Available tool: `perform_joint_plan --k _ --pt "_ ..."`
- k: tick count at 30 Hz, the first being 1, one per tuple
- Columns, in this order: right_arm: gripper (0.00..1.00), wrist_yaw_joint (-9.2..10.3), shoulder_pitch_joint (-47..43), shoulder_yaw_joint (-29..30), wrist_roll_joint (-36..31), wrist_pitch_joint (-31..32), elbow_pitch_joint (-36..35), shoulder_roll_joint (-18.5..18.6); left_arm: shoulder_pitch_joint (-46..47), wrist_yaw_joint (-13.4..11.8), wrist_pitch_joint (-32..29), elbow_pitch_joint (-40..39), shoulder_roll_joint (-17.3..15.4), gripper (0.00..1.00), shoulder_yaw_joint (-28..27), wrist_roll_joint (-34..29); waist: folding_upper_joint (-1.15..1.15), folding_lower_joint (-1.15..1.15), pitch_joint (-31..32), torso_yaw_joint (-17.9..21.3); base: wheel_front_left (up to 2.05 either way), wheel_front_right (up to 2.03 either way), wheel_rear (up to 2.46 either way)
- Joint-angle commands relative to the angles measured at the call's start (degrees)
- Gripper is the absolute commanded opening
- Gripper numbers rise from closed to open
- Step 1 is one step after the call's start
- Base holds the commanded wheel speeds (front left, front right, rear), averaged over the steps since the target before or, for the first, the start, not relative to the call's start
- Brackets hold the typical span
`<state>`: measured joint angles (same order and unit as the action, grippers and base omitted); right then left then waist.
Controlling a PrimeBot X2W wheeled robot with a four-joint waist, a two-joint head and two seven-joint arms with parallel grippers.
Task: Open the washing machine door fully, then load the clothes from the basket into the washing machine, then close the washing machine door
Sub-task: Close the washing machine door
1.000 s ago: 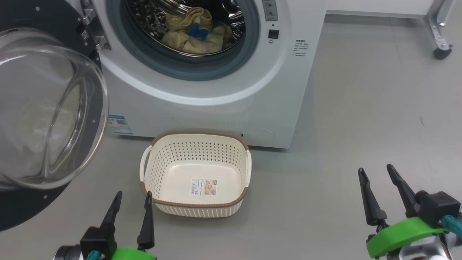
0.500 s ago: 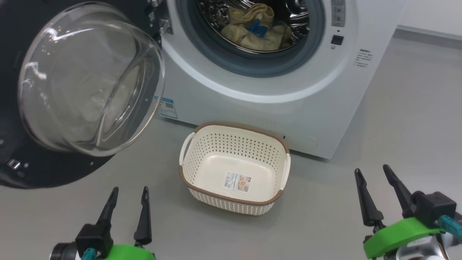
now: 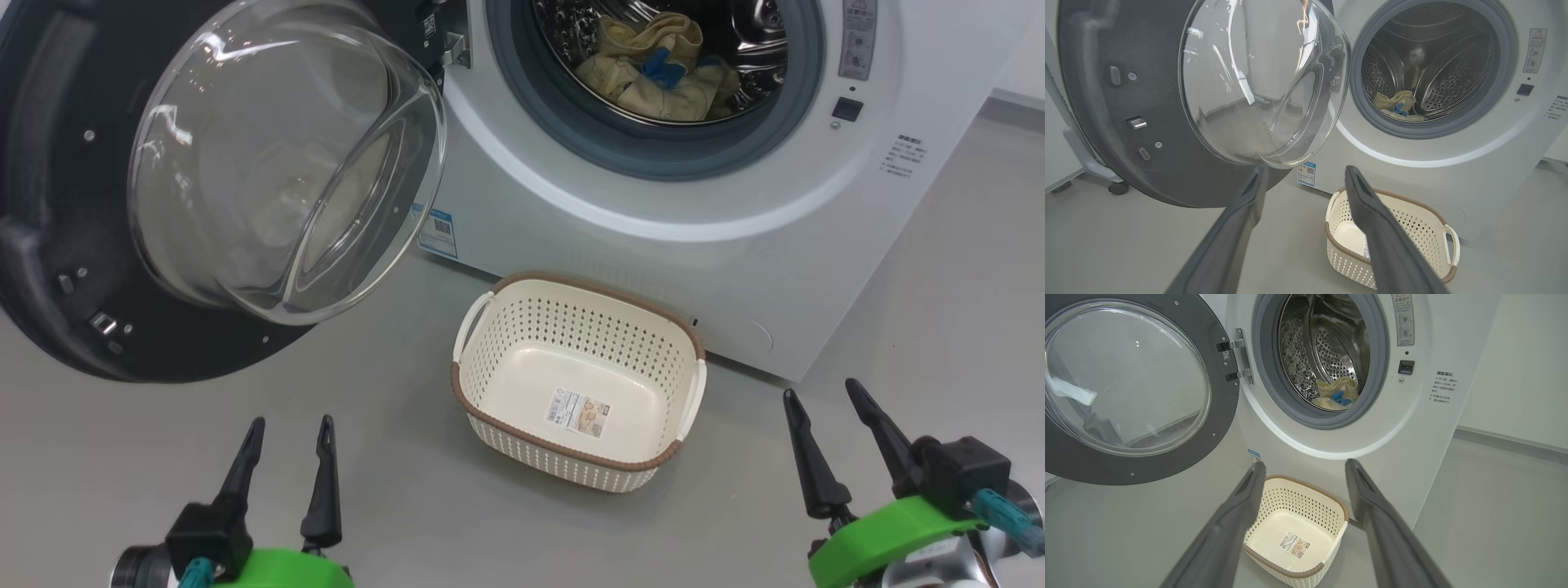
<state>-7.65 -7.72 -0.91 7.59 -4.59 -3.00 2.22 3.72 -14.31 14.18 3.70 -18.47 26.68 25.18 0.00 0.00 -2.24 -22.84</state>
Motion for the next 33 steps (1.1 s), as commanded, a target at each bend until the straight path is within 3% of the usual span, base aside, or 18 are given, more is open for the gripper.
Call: perform_joint_plan --k 1,18,19,20,21,22,27,33 --pt "1.00 0.16 2.67 -1.31 0.49 -0.76 -1.70 0.65 2.99 -7.25 0.76 -1.96 -0.63 1.00 -2.61 -0.68 0.00 0.00 0.14 -0.12 0.00 0.00 0.00" --pt "1.00 0.16 2.08 -1.48 0.48 -0.67 -1.48 0.65 2.89 -5.93 0.81 -1.94 -0.44 1.00 -3.21 -0.82 0.00 0.00 1.28 0.28 0.00 0.00 0.00" --pt "1.00 0.16 2.03 -1.44 0.47 -0.66 -1.52 0.65 2.95 -5.82 0.81 -2.00 -0.52 0.86 -3.25 -0.93 0.00 0.00 1.31 0.26 0.00 0.00 0.00" --pt "1.00 0.16 1.99 -1.40 0.48 -0.64 -1.58 0.65 3.03 -5.72 0.81 -2.07 -0.61 0.64 -3.32 -1.05 0.00 0.00 1.34 0.22 0.00 0.00 0.00" --pt "1.00 0.16 1.94 -1.35 0.46 -0.64 -1.66 0.65 3.09 -5.42 0.81 -2.20 -0.60 0.36 -3.38 -0.94 0.00 0.00 1.35 0.18 0.00 0.00 0.00" --pt "1.00 0.16 1.90 -1.28 0.41 -0.63 -1.73 0.65 3.17 -4.95 0.81 -2.40 -0.54 0.00 -3.44 -0.69 0.00 0.00 1.36 0.10 0.00 0.00 0.00" --pt "1.00 0.16 1.75 -0.86 0.19 -0.45 -2.07 0.65 3.29 -2.32 0.81 -4.52 0.39 0.00 -4.56 1.30 0.00 0.00 1.46 -0.47 0.00 0.00 0.00" --pt "1.00 0.16 1.49 -0.31 -0.26 -0.02 -2.78 0.65 3.35 3.07 0.82 -9.47 1.85 0.00 -8.40 6.19 0.00 0.00 1.46 -1.68 0.00 0.00 0.00"
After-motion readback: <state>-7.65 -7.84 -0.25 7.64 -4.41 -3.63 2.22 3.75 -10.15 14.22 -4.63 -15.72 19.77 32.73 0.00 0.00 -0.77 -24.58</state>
